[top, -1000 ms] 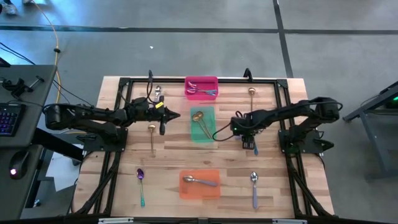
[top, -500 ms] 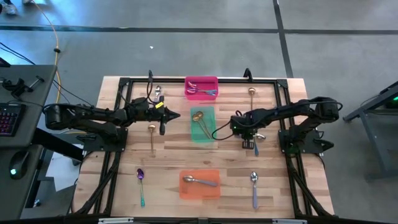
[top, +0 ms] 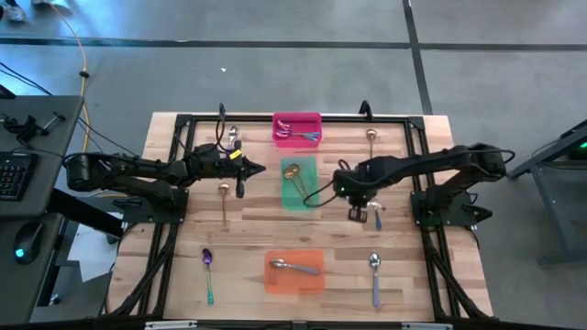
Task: Sort silverware by color (type)
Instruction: Put the purple spoon into the orange bin
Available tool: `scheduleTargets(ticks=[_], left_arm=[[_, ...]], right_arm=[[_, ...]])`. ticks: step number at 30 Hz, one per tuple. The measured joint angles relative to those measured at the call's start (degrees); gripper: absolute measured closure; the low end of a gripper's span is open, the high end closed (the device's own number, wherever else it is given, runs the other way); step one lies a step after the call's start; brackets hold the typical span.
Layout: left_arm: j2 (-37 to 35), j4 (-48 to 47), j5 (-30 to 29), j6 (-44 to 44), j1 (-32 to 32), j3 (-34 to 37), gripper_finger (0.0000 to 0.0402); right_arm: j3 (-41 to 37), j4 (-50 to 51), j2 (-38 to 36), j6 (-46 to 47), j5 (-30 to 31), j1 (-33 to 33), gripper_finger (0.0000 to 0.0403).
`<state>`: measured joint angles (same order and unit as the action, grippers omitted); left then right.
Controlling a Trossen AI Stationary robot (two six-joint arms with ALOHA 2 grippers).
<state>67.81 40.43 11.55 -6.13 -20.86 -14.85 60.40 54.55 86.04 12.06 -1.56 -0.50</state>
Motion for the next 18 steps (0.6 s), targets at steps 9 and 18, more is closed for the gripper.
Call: scheduleTargets(ticks=[9, 18], left_arm=[[0.00, 0.03, -0.12, 0.02, 0.00, 0.00, 0.0401], [0.00, -0.03, -0.19, 0.11, 0.02, 0.00, 0.0401]], right_arm=[[8.81, -19.23, 2.18, 15.00, -5.53, -11.13, 0.0387], [14.73, -37.36, 12.72, 22.44, -11.79, -17.39, 0.0390]])
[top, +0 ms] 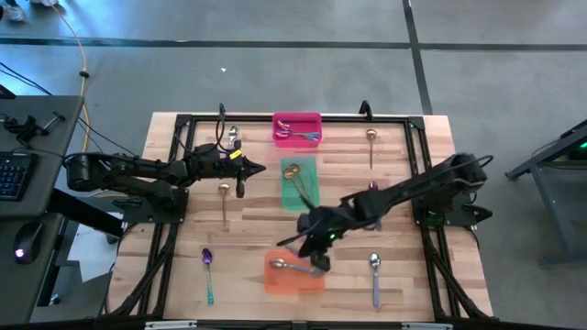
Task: Sort silverware by color (type)
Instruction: Put the purple spoon into the orange bin
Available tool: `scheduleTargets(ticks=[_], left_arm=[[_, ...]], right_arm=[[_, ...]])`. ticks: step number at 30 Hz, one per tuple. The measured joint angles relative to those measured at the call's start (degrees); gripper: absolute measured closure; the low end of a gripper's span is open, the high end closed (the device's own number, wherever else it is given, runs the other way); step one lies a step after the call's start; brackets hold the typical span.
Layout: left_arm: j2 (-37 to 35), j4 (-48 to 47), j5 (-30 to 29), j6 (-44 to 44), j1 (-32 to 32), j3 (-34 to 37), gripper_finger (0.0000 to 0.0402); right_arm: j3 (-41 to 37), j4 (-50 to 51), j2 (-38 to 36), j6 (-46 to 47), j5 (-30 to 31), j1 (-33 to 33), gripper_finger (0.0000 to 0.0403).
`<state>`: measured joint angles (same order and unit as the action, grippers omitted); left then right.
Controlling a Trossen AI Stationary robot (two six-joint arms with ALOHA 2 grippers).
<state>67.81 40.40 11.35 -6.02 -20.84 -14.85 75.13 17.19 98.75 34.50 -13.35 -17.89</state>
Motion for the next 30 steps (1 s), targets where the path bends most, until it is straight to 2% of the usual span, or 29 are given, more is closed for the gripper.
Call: scheduleTargets(ticks=[10, 23, 30], left_arm=[[0.02, -0.22, -0.02, 0.77, 0.00, -0.02, 0.0401], [0.02, -0.22, -0.18, 0.41, 0.66, -0.02, 0.0401], [0.02, 0.26, -0.28, 0.22, 0.66, -0.02, 0.0401]], right_arm=[[4.75, -0.02, 10.55, 0.07, -1.73, 0.37, 0.0402], [4.72, 0.06, 11.74, -6.11, -2.62, 1.82, 0.0402], [4.72, 0.02, 11.74, -7.80, -6.54, 2.56, 0.0401]])
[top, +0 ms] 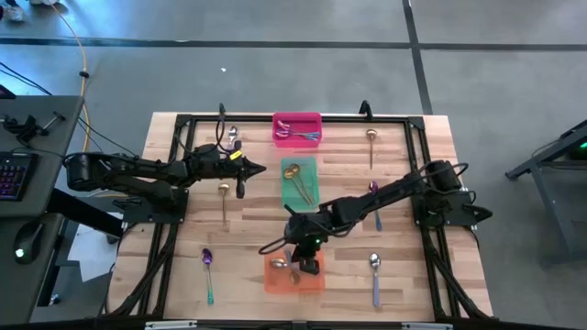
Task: Sort silverware by color (type)
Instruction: Put the purple spoon into the orange bin, then put the gold spoon in the blue bin
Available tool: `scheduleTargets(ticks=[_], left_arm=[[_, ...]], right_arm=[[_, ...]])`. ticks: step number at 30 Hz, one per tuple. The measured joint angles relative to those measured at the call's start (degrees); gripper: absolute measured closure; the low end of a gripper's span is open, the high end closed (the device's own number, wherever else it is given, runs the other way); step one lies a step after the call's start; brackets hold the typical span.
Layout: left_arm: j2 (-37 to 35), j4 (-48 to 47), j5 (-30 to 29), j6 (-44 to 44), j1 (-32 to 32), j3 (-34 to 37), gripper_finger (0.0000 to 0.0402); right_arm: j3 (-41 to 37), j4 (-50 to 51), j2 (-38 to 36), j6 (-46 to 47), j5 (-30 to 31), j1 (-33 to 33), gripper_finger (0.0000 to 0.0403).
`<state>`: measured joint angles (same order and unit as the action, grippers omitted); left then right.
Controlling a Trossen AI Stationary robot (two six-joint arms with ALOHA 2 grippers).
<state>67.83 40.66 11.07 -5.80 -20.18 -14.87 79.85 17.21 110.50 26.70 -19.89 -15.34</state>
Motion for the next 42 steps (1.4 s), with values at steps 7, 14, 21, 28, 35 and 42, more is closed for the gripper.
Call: scheduleTargets(ticks=[7, 14, 21, 28, 35, 42], left_arm=[[0.00, 1.12, 0.00, -0.02, 0.00, 0.00, 0.0401], [0.00, 1.70, 0.02, -0.76, 0.00, 0.00, 0.0401], [0.00, 1.75, 0.02, -0.83, -0.02, 0.00, 0.0401], [-0.01, 2.14, 0.03, -0.85, 0.00, 0.00, 0.0401], [0.00, 2.14, 0.04, -0.87, 0.00, 0.00, 0.0401], [0.00, 2.10, 0.06, -0.88, 0.00, 0.00, 0.0401]], right_arm=[[6.46, 15.32, -0.04, -2.69, -1.14, 1.59, 0.0401], [10.98, 22.84, -0.11, -5.23, -3.29, 2.56, 0.0401], [11.08, 24.33, 1.33, -9.48, -6.59, 2.56, 0.0401], [11.08, 23.67, 4.63, -12.10, -7.57, 2.56, 0.0399], [11.82, 21.25, 4.70, -13.93, -7.26, 2.56, 0.0341], [15.50, 22.68, 4.48, -16.30, -7.04, 2.44, 0.0292]])
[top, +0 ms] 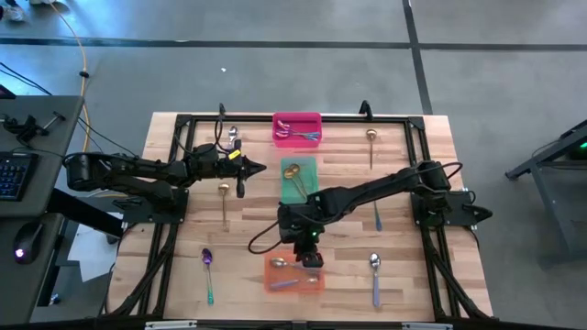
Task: Sort silverware by color (type)
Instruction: Put the gold spoon in the blue bin
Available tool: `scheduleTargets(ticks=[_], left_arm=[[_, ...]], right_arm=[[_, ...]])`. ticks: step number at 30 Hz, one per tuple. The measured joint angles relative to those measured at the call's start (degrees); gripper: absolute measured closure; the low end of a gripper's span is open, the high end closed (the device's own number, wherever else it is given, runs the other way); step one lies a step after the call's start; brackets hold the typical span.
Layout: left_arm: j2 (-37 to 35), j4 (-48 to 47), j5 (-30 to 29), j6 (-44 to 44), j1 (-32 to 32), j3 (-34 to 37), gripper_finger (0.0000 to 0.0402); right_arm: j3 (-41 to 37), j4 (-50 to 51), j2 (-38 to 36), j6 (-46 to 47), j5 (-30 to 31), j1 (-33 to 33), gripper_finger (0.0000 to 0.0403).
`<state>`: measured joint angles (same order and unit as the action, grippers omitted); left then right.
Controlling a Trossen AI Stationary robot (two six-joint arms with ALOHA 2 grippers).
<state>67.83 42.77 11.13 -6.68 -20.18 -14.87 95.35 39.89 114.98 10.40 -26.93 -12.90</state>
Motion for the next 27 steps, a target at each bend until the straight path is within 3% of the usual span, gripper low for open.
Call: scheduleTargets(ticks=[4, 11, 16, 21, 27], left_arm=[[0.00, 0.02, 0.01, 0.01, 0.00, 0.00, 0.0401], [0.00, 0.02, 0.05, 0.01, -0.02, 0.00, 0.0401], [0.00, -0.01, 0.07, 0.01, -0.02, 0.00, 0.0401], [-0.02, -0.07, 0.14, 0.03, 0.00, 0.00, 0.0401], [0.00, -0.09, 0.14, 0.43, 0.00, 0.00, 0.0401]], right_arm=[[2.68, 6.91, 0.00, -2.59, 3.14, -0.79, 0.0309], [4.87, 18.28, 0.00, -6.72, 13.03, -2.28, 0.0390], [2.10, 17.52, -0.53, -8.52, 16.14, -2.50, 0.0394], [-6.40, 9.36, -5.40, -10.22, 19.44, -1.35, 0.0401], [-23.59, -8.06, -18.06, -7.75, 22.61, 0.87, 0.0403]])
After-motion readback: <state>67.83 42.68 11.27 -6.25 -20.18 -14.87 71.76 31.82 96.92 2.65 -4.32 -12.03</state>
